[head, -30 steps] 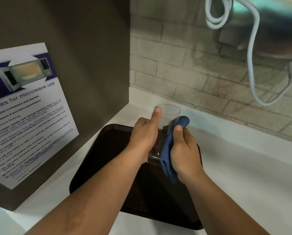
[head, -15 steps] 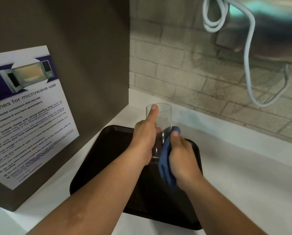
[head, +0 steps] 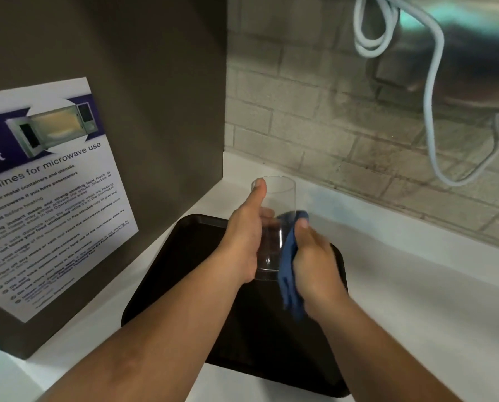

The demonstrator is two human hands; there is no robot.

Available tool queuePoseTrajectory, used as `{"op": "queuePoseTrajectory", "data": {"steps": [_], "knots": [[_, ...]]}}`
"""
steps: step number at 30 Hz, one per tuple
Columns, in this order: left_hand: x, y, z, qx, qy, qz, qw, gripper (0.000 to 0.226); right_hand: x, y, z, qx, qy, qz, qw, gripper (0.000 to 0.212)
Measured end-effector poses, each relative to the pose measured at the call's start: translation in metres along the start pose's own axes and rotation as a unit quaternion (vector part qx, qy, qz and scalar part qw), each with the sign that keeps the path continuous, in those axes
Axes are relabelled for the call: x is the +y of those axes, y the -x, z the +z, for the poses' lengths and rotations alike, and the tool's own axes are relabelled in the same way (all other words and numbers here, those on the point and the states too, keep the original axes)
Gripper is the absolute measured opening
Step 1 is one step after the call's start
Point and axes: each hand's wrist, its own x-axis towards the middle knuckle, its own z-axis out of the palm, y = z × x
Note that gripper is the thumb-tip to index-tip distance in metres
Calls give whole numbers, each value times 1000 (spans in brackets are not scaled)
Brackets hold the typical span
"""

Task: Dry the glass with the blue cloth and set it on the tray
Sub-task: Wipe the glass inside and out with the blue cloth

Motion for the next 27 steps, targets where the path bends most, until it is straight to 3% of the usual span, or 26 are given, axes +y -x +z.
{"op": "queuePoseTrajectory", "data": {"steps": [3, 6, 8, 11, 13, 17, 20, 24, 27], "knots": [[-1, -4, 1, 21, -69, 18, 997, 80, 1, 18, 16, 10, 110, -106, 988, 38], [-6, -2, 1, -23, -78, 22, 996, 83, -16, 3, 15, 61, 125, -154, 978, 37], [-9, 1, -1, -45, -44, 18, 998, 75, -30, -15, 5, 82, 75, -120, 987, 31], [-9, -2, -4, -55, -13, 23, 998, 76, -32, -27, -7, 46, -49, 2, 998, 49], [-4, -3, -2, -21, -1, 16, 1000, 82, -21, -13, -4, 18, -15, 27, 999, 54], [-6, -8, 2, 39, -70, 40, 996, 79, -4, 20, 14, 25, 118, -91, 989, 30], [-13, -6, 5, -10, -99, 55, 993, 72, -16, 7, 11, 82, 127, -148, 977, 34], [-10, -2, 2, -63, -22, 26, 997, 69, -33, -28, -8, 72, 1, -52, 996, 45], [-4, -1, 1, -35, -15, 21, 999, 79, -23, -18, -9, 27, -49, 37, 998, 53]]}}
